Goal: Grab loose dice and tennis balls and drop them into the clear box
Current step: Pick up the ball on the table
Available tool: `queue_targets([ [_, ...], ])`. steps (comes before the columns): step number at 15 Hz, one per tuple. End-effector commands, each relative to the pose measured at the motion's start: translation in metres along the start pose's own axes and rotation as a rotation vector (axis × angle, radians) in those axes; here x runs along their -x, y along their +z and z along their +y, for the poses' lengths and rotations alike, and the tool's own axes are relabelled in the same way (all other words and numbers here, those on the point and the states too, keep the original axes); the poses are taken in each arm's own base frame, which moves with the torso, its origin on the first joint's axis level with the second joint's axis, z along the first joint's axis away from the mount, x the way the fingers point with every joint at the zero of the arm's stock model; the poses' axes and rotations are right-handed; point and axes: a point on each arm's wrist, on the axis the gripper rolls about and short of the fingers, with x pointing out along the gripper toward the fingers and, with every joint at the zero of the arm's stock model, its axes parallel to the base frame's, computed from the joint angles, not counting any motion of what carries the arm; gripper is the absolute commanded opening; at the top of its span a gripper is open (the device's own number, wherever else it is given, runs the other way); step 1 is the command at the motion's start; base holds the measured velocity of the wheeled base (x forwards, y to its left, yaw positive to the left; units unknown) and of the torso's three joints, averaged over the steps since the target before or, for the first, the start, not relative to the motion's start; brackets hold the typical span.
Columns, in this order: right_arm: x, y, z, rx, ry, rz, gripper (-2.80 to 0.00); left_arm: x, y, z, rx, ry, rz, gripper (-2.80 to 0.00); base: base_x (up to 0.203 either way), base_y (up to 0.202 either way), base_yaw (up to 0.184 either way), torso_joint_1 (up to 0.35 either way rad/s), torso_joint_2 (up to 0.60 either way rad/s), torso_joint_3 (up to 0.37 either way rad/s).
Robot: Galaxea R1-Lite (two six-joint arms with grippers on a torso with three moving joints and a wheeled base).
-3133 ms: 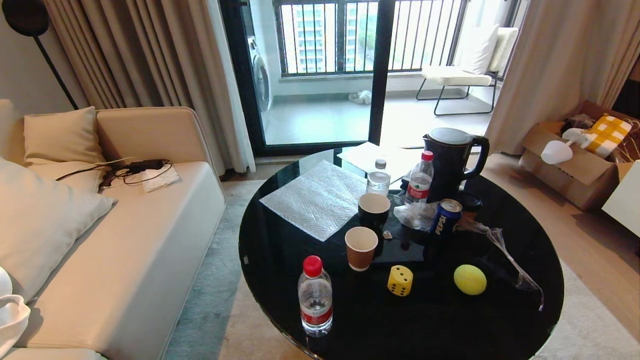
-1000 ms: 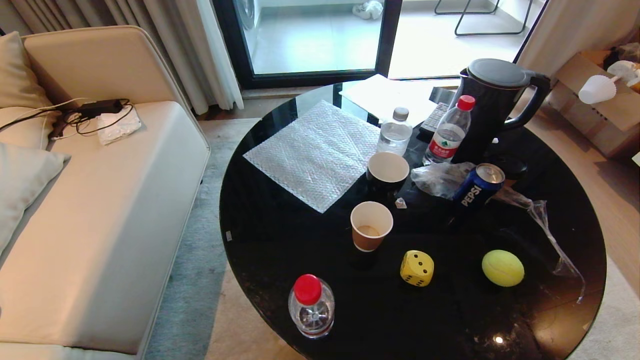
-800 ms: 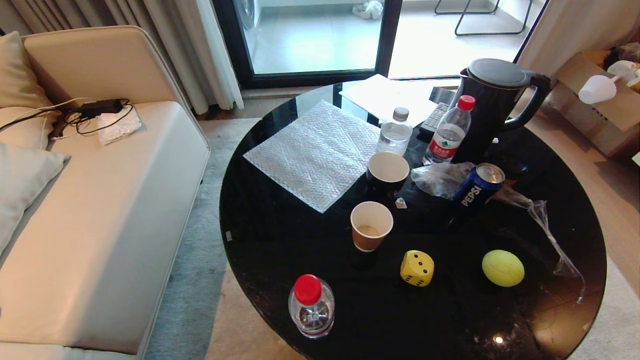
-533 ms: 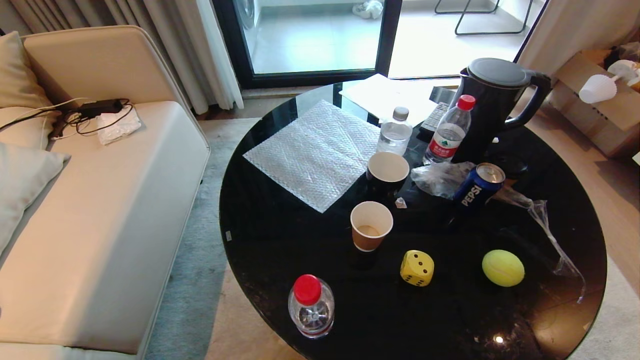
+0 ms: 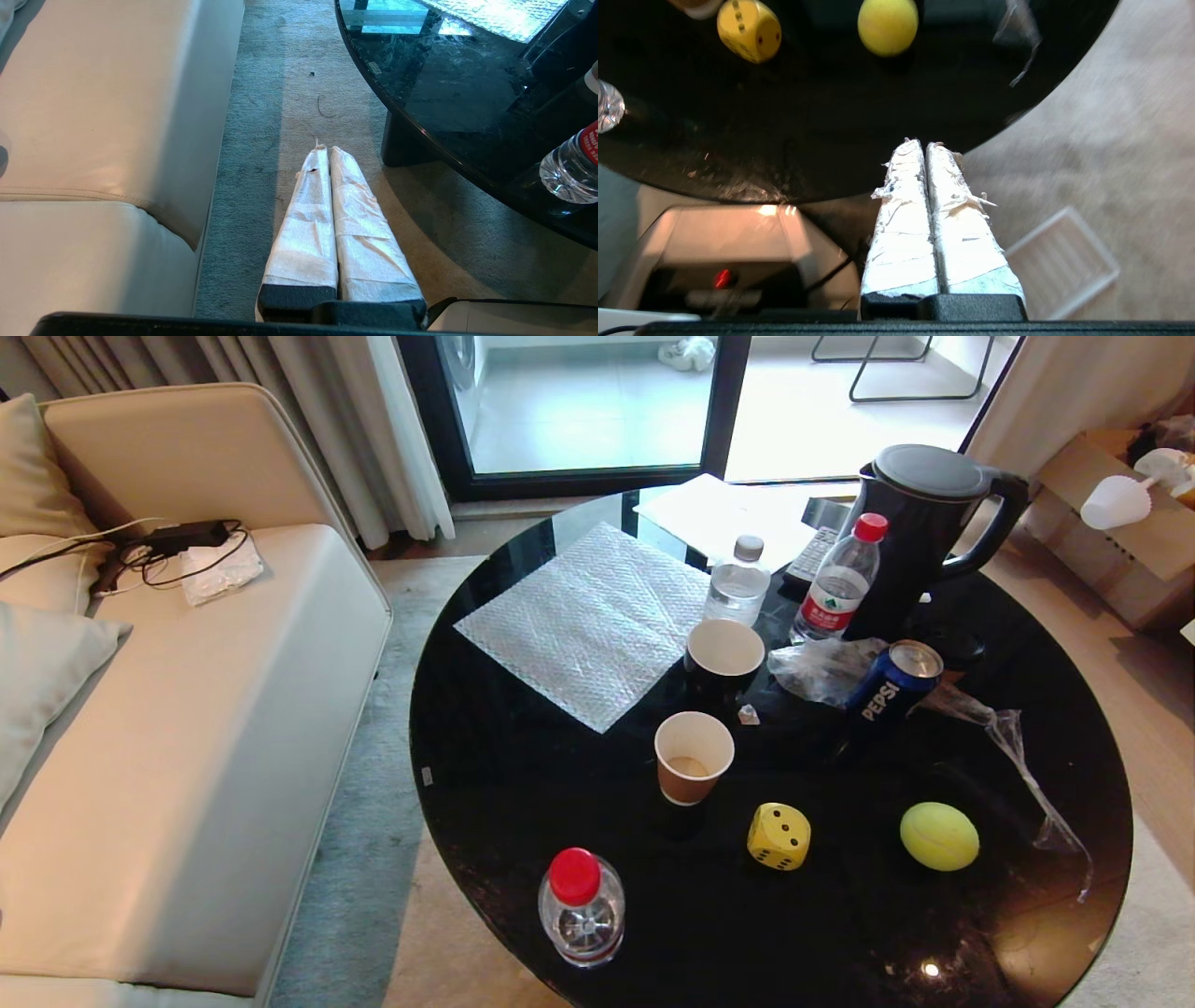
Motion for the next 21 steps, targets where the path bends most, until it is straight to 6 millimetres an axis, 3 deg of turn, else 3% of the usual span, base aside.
queue_targets([
  [1,-0.030,0.022,0.000,-0.014,0.000,0.152,-2.80,0.000,0.000,0.000,0.000,0.000,0.001,-2.80,0.000,0.000,0.000,0.000,0.00,0.000],
  [6,-0.104,0.059,0.000,-0.017,0.004,0.252,-2.80,0.000,0.000,0.000,0.000,0.000,0.001,-2.80,0.000,0.000,0.000,0.000,0.00,0.000],
  [9,-0.129,0.076,0.000,0.000,0.010,0.222,-2.80,0.000,0.000,0.000,0.000,0.000,0.000,-2.80,0.000,0.000,0.000,0.000,0.00,0.000],
  [12,-0.177,0.081,-0.001,0.042,0.013,0.325,-2.80,0.000,0.000,0.000,0.000,0.000,0.000,-2.80,0.000,0.000,0.000,0.000,0.00,0.000],
  [15,-0.198,0.084,-0.002,0.107,0.021,0.351,-2.80,0.000,0.000,0.000,0.000,0.000,-0.002,-2.80,0.000,0.000,0.000,0.000,0.00,0.000],
  [16,-0.200,0.084,-0.002,0.124,0.023,0.356,0.00,0.000,0.000,0.000,0.000,0.000,-0.002,-2.80,0.000,0.000,0.000,0.000,0.00,0.000],
  [19,-0.214,0.089,-0.001,0.147,0.037,0.372,0.00,0.000,0.000,0.000,0.000,0.000,-0.002,-2.80,0.000,0.000,0.000,0.000,0.00,0.000],
  [21,-0.219,0.087,0.000,0.187,0.143,0.384,0.00,0.000,0.000,0.000,0.000,0.000,0.000,-2.80,0.000,0.000,0.000,0.000,0.00,0.000],
])
